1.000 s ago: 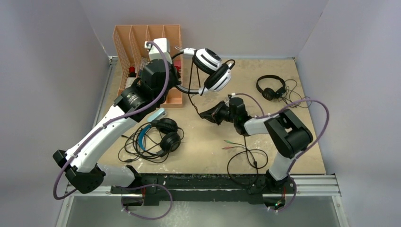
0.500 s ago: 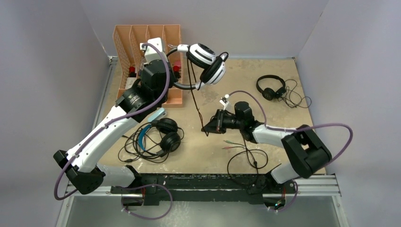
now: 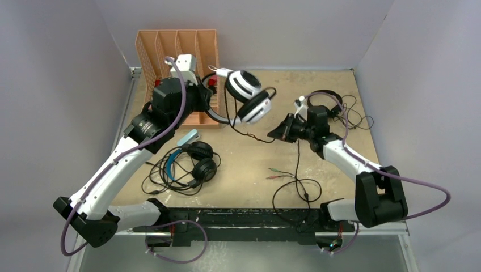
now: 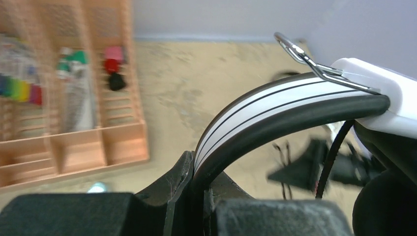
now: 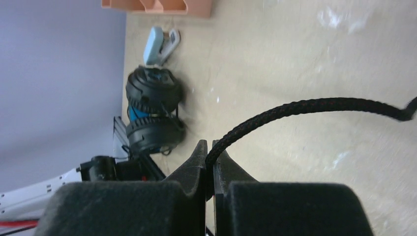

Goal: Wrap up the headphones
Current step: Wrap the headphones cable around the headphones.

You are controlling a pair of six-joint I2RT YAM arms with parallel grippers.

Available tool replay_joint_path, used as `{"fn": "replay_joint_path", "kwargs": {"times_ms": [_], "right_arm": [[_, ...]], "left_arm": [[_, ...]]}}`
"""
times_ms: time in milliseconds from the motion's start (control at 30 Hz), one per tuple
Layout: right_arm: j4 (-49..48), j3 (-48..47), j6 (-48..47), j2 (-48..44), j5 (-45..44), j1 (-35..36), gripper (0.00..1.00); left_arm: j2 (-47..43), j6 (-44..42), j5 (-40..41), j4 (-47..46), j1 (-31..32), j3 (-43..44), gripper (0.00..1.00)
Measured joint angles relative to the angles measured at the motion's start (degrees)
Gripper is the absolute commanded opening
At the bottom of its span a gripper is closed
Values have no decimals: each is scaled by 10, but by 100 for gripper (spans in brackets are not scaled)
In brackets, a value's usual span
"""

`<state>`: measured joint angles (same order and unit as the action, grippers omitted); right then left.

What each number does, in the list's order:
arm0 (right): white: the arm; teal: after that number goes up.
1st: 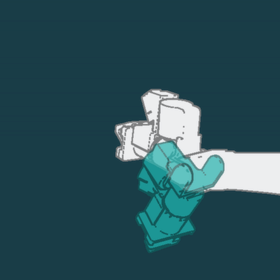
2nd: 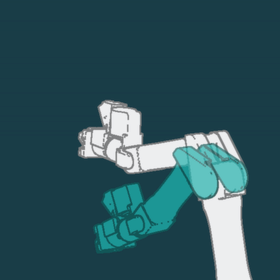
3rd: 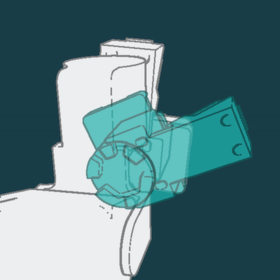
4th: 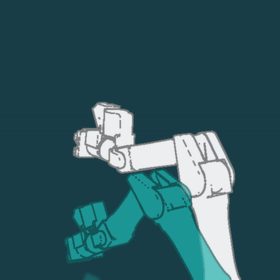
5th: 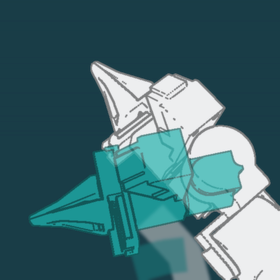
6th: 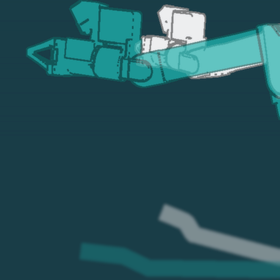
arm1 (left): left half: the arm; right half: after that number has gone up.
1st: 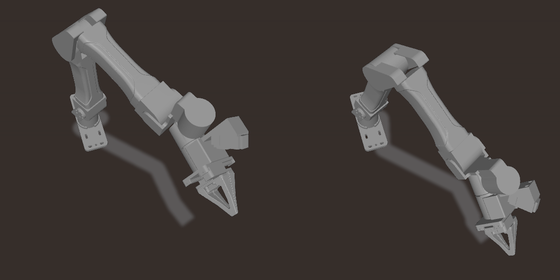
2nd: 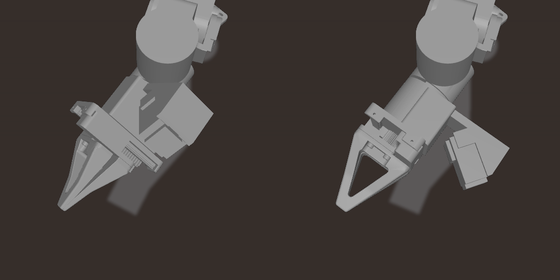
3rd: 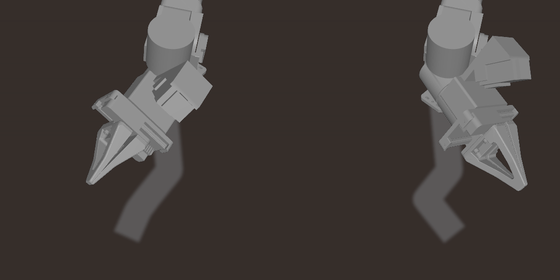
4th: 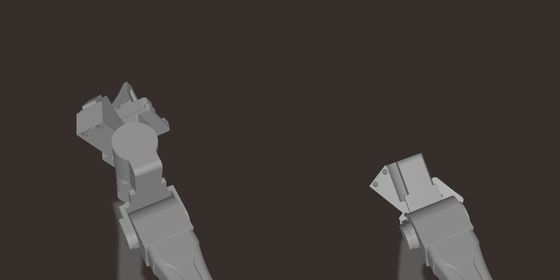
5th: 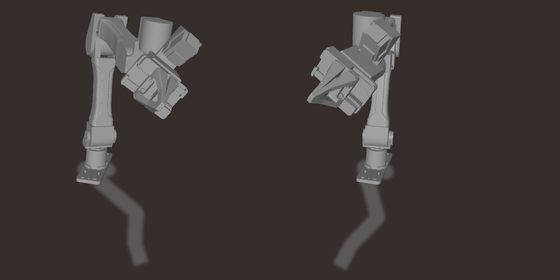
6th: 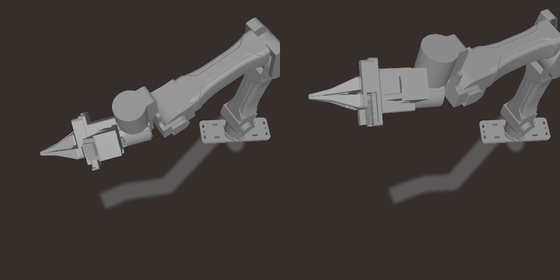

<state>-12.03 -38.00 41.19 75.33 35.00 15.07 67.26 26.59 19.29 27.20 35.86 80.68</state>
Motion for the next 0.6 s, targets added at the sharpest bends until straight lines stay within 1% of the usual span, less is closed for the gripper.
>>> {"fn": "replay_joint_path", "kwargs": {"times_ms": [100, 167, 233, 267, 333, 433, 533, 600], "right_arm": [[18, -60, -22, 30, 1, -20, 0], [29, -98, -33, 49, 5, -34, 0], [36, -136, -38, 68, 8, -56, 0], [40, -153, -39, 74, 11, -68, 0], [50, -183, -42, 84, 22, -87, 0], [80, -240, -55, 93, 37, -98, 0], [116, -294, -76, 94, 41, -97, 0], [133, -320, -88, 92, 46, -97, 0]], "left_arm": [[-5, -26, -106, -1, 2, -13, 0], [-5, -49, -160, -2, 2, -24, 0], [-6, -77, -198, 5, 8, -41, 0], [-6, -94, -202, 13, 15, -50, 0], [1, -126, -180, 34, 38, -57, 0], [35, -168, -123, 58, 85, -58, 0], [73, -189, -77, 65, 108, -62, 0], [91, -196, -39, 63, 112, -71, 0]]}}
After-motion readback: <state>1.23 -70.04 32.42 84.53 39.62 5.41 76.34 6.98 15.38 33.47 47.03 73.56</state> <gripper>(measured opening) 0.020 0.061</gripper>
